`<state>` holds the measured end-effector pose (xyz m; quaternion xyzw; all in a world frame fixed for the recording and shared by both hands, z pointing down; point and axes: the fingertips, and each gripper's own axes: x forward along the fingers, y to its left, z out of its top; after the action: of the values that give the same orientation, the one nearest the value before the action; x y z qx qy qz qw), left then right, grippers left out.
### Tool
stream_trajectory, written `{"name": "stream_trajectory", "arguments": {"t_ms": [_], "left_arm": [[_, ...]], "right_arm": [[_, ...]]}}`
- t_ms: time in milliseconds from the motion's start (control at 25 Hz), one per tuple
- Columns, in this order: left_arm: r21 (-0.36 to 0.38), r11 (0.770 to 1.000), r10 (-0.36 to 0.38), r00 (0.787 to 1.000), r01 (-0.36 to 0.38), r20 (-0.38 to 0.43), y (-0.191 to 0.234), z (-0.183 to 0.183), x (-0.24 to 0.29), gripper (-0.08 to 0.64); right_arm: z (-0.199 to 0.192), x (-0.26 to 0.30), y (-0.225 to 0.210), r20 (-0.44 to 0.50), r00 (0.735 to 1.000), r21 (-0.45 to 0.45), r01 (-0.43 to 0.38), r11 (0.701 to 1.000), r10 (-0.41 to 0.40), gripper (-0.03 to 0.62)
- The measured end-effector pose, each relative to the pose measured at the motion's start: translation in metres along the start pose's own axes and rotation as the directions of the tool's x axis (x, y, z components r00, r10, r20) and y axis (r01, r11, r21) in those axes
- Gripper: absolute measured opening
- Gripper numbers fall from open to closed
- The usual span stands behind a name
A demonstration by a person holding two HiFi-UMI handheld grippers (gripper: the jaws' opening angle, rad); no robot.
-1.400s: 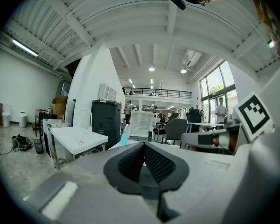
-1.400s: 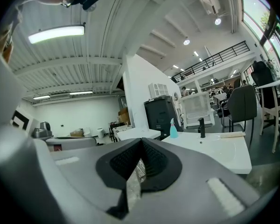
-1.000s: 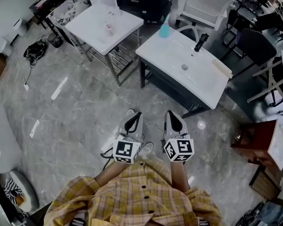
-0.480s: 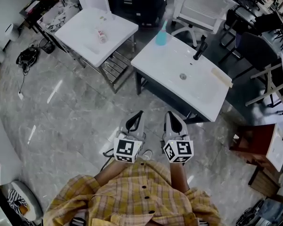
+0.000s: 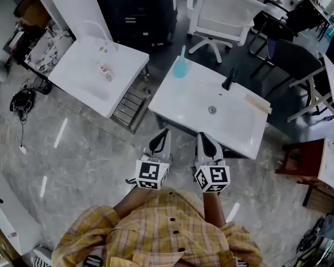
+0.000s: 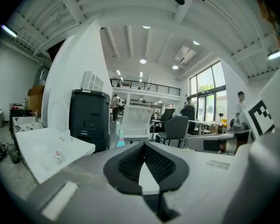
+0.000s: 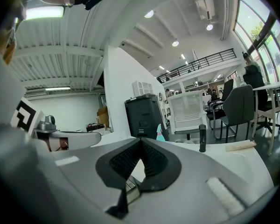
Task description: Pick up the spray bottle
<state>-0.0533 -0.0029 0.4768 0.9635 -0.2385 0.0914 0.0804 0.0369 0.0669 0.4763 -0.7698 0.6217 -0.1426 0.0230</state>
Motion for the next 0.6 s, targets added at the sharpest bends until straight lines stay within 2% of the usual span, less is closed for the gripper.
{"name": "stream_trajectory", "arguments": {"t_ms": [360,600], "left_arm": [[0.009,0.993,-0.116,0.993,0.116,-0.011,0.048,0.021,0.057,0.0],[-0.003,0.99,-0.139,0.99,0.139,-0.013,0.063,0.021,0.076,0.0]], "right_arm": [[0.017,0.066,-0.006,-0.001,0.993,0.017,0.115,0.993,-0.115,0.0],[0.017,0.082,-0.014,-0.021,0.985,0.015,0.17,0.985,-0.169,0.0]]}}
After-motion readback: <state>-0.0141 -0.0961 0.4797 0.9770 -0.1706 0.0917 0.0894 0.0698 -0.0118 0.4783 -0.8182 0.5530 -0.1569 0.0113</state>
